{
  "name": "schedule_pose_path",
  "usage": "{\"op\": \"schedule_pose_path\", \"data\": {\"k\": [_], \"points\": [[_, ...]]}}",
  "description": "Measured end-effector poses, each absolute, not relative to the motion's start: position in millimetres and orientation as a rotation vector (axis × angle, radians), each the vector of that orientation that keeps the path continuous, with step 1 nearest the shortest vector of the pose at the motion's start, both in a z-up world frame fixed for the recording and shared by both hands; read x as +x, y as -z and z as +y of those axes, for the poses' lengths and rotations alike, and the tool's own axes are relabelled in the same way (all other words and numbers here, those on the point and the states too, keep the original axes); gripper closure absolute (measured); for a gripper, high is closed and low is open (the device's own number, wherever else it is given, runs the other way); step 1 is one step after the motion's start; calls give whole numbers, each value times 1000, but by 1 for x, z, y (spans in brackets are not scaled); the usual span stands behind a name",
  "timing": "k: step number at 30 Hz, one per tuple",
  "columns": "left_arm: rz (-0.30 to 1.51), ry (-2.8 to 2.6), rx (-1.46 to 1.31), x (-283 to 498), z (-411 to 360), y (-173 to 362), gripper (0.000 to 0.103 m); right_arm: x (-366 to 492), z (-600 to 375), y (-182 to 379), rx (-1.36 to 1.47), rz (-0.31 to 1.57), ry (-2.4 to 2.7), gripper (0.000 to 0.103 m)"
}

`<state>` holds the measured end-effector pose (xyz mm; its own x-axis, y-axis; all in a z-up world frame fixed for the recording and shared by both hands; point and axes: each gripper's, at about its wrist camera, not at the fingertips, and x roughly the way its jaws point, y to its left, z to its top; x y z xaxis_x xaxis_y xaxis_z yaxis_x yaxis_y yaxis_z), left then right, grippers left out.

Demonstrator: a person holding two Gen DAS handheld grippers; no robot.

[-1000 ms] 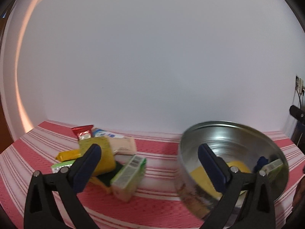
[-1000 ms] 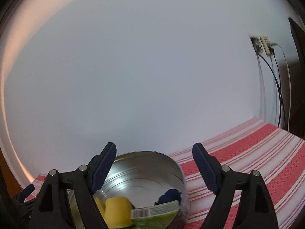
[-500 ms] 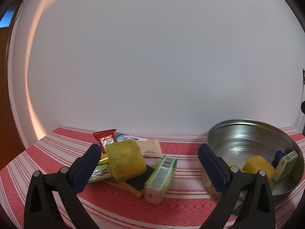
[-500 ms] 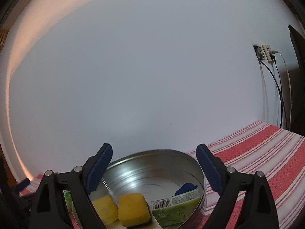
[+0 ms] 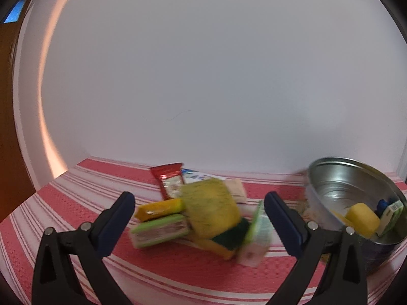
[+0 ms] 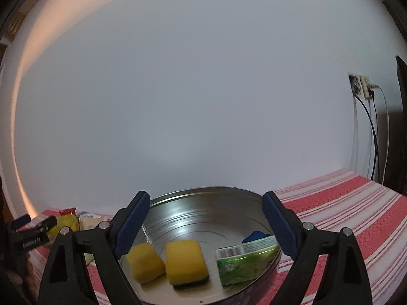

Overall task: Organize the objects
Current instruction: 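Withdraw both tools from the tin toward the pile, then grasp the green tissue pack with the left tool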

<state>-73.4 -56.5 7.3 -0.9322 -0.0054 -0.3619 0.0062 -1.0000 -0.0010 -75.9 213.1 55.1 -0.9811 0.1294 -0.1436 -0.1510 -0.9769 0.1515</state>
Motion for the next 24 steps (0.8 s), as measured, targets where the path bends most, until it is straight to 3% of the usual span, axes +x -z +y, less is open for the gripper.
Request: {"op": "schedule_pose_path", "data": {"k": [6,19,24], "points": [[50,3026,626,-83,-89,-6,0,-70,189,-54,-202,145,-3037,12],[206,2891,848,-113,-161,12,0,-55,130,-49,-352,147,-3259,12],[91,2962,968,-119,-155,18,0,-52,108,-47,-391,35,-3324,12]]}}
